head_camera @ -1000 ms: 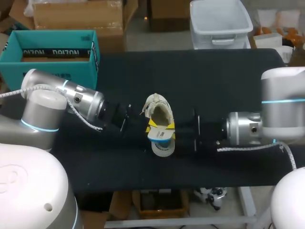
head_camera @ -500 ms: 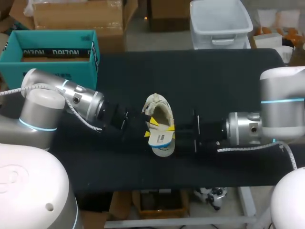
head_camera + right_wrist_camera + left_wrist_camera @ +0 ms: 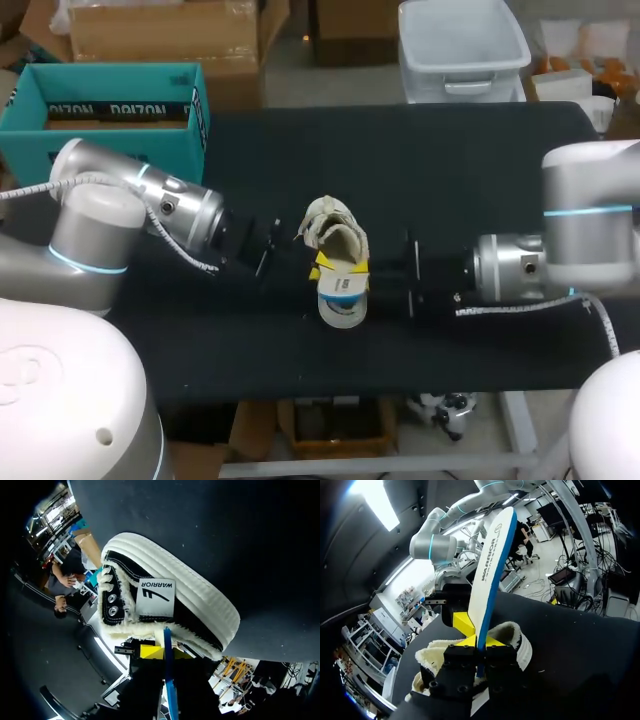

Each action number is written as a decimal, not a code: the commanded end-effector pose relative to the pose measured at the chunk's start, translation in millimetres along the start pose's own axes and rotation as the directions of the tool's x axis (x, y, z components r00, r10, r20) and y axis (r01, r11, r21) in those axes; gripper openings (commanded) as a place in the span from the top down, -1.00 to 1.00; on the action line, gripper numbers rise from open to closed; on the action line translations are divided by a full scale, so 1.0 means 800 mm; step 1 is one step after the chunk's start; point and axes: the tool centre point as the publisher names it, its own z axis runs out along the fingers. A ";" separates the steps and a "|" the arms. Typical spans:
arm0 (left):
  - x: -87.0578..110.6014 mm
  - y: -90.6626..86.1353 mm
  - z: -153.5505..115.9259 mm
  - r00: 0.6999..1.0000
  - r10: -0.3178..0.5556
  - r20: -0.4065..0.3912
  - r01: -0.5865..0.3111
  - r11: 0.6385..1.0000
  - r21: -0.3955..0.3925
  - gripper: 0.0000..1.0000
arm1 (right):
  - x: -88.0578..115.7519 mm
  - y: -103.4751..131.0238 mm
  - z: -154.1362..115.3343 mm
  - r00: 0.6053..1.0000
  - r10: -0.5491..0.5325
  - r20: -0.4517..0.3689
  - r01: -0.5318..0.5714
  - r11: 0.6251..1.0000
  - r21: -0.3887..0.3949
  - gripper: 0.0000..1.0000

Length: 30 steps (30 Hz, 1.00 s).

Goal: Open the shoe tongue, take the insole out of the shoe, put the insole back into the shoe, and pack the shoe into the shoebox

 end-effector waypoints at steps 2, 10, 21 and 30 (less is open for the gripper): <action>-0.003 0.009 0.004 1.000 -0.005 0.001 0.005 1.000 -0.001 1.00 | 0.009 0.021 0.013 1.000 -0.008 0.015 0.008 1.000 0.029 1.00; 0.001 0.016 0.004 1.000 -0.011 0.001 0.011 1.000 -0.013 1.00 | 0.013 0.025 0.018 0.999 -0.022 0.030 0.021 0.999 0.028 1.00; 0.004 0.012 0.007 1.000 -0.007 0.000 0.007 1.000 -0.006 1.00 | 0.005 -0.004 0.006 0.999 -0.045 0.017 0.045 0.999 -0.008 -0.45; 0.007 0.013 0.004 1.000 -0.020 0.019 0.020 1.000 0.002 1.00 | -0.004 -0.028 -0.001 0.998 -0.056 0.009 0.056 0.998 -0.030 1.00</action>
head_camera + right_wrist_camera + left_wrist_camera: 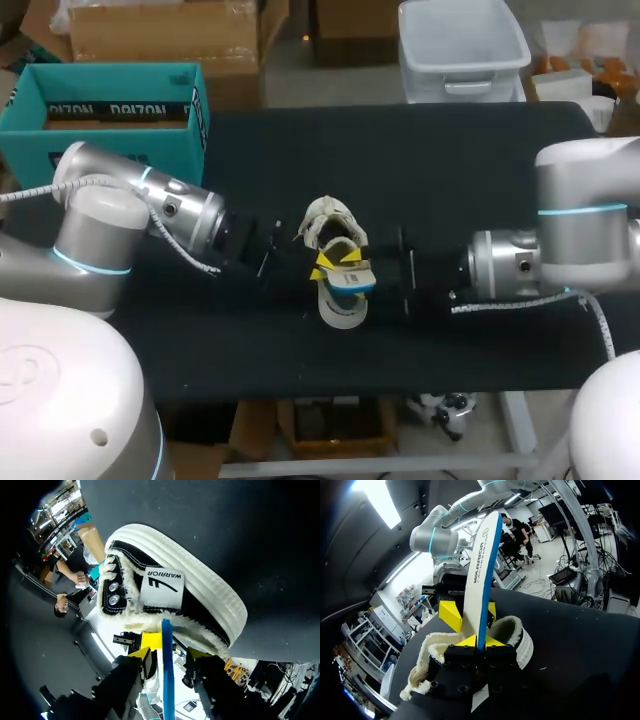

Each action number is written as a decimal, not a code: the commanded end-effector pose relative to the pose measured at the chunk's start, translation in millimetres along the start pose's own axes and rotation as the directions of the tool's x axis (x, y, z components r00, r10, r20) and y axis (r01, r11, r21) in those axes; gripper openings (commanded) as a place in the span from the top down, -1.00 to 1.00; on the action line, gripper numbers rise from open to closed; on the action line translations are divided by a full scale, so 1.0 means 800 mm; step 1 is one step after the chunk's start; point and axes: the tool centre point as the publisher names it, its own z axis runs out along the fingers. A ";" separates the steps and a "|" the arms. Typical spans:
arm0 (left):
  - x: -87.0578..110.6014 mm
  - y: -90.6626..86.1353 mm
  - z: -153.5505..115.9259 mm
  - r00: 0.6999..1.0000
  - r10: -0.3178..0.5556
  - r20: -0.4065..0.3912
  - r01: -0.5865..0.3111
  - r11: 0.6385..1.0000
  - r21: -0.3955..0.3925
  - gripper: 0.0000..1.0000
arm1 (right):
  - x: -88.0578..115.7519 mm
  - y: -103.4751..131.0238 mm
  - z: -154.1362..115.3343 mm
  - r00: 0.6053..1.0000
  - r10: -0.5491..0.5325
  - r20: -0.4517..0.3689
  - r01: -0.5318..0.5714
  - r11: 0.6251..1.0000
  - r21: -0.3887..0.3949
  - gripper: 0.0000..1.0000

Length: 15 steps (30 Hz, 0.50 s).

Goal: Open the shoe tongue, take the insole out of the shoe, put the insole back into the shoe, and pack the shoe into the shoebox

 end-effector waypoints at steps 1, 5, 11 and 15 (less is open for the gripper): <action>0.004 0.002 0.001 1.000 -0.004 0.015 0.004 1.000 0.005 1.00 | -0.004 -0.013 -0.007 1.000 -0.001 -0.003 0.001 1.000 -0.026 1.00; 0.004 0.003 -0.002 1.000 -0.008 0.023 0.008 1.000 0.009 1.00 | -0.009 -0.014 -0.009 1.000 0.013 0.001 -0.013 1.000 -0.029 1.00; 0.004 -0.002 -0.006 1.000 -0.008 0.025 0.007 1.000 0.018 1.00 | -0.014 -0.008 -0.008 1.000 0.027 0.008 -0.027 0.999 -0.017 1.00; 0.009 -0.015 -0.008 1.000 0.019 0.019 -0.020 0.999 0.040 0.07 | -0.015 -0.006 -0.006 0.999 0.029 0.013 -0.029 1.000 -0.010 1.00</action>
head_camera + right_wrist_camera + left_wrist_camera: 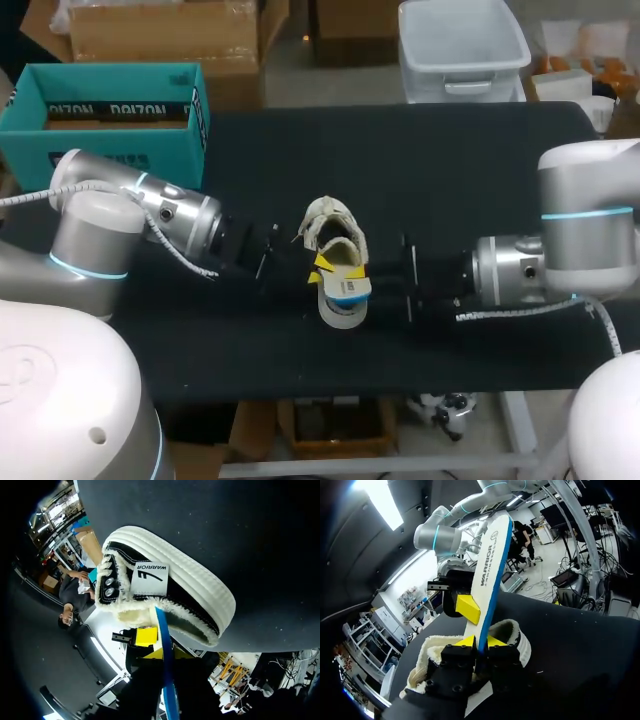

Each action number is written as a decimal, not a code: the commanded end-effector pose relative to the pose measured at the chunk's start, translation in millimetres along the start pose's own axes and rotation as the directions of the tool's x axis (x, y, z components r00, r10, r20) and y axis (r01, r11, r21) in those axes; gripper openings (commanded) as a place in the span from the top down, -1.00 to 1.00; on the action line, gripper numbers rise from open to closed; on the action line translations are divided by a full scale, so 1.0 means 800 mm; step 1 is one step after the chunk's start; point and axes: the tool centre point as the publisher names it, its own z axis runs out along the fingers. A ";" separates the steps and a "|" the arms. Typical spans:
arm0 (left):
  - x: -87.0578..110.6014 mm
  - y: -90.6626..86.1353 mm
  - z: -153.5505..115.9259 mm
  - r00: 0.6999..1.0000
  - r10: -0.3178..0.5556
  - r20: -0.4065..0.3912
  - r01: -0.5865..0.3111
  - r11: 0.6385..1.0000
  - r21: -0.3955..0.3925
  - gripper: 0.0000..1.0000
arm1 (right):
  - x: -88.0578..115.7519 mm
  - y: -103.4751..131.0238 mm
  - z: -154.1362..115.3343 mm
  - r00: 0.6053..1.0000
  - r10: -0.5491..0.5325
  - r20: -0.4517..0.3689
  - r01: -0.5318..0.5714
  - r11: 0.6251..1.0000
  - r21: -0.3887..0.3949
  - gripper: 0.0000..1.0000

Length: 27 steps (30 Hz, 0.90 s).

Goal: Open the shoe tongue, take the insole out of the shoe, put the insole back into the shoe, and pack the shoe into the shoebox

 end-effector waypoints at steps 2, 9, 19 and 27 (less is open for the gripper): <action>0.007 -0.013 -0.006 1.000 0.031 -0.001 -0.031 0.999 0.014 0.04 | -0.004 0.006 0.000 1.000 -0.002 0.007 0.002 1.000 0.009 1.00; 0.009 -0.023 0.002 0.997 0.074 -0.020 -0.074 0.997 0.005 1.00 | -0.010 0.012 0.004 1.000 -0.014 0.012 0.014 1.000 0.010 1.00; 0.006 -0.006 0.011 0.998 0.064 -0.027 -0.065 0.996 -0.060 1.00 | -0.009 0.037 0.014 0.998 -0.058 0.032 0.057 0.998 0.011 1.00; -0.002 0.013 0.010 0.999 0.029 -0.015 -0.030 0.995 -0.098 1.00 | 0.003 0.058 0.024 0.995 -0.083 0.050 0.082 0.996 0.021 1.00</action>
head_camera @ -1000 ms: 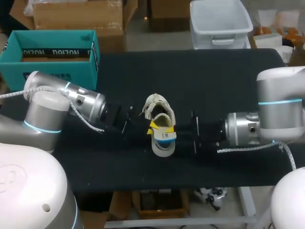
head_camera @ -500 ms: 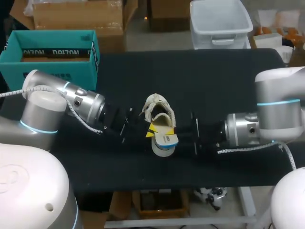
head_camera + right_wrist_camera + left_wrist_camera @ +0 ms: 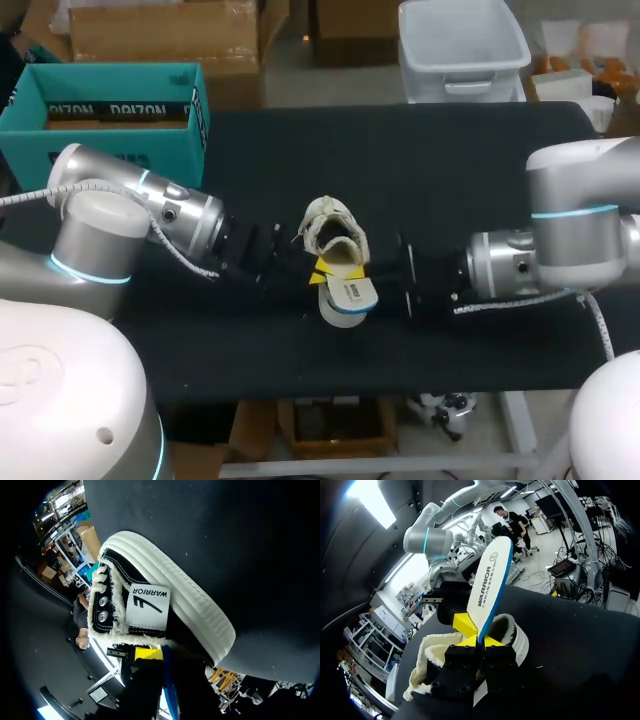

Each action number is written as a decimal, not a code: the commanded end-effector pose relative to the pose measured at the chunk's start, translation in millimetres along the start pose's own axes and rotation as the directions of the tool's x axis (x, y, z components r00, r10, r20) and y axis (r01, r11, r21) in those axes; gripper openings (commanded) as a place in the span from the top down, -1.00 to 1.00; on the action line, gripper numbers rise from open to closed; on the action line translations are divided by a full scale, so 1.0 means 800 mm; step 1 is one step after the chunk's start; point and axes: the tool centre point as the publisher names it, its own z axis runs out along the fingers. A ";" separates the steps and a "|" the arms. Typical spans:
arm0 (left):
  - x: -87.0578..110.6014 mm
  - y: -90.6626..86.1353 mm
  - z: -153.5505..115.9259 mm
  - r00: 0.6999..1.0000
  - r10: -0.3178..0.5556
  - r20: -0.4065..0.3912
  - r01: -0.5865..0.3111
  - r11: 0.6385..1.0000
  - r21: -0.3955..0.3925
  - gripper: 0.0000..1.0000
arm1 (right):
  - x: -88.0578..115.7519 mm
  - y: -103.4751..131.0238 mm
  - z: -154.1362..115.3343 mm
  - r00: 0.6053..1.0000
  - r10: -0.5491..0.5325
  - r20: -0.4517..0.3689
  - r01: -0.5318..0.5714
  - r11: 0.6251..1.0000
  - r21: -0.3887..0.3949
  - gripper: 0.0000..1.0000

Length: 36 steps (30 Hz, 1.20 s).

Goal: Open the shoe tongue, take the insole out of the shoe, put the insole back into the shoe, and pack the shoe into the shoebox

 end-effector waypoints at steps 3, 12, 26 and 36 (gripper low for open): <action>-0.004 0.007 0.009 1.000 -0.014 0.002 0.014 1.000 -0.005 1.00 | 0.008 0.017 0.014 1.000 0.000 0.013 0.000 1.000 0.017 1.00; -0.001 0.010 0.008 1.000 -0.029 0.005 0.029 1.000 0.001 1.00 | 0.005 -0.005 -0.002 1.000 -0.010 -0.002 0.009 1.000 -0.023 -0.29; 0.000 0.006 0.003 0.999 -0.034 0.025 0.034 0.999 0.015 1.00 | -0.004 -0.035 -0.022 0.999 -0.007 -0.036 0.006 0.999 -0.043 1.00; 0.005 -0.027 0.006 1.000 0.002 0.011 -0.003 0.999 0.038 0.33 | -0.004 -0.028 -0.016 1.000 -0.010 -0.027 0.010 1.000 -0.016 1.00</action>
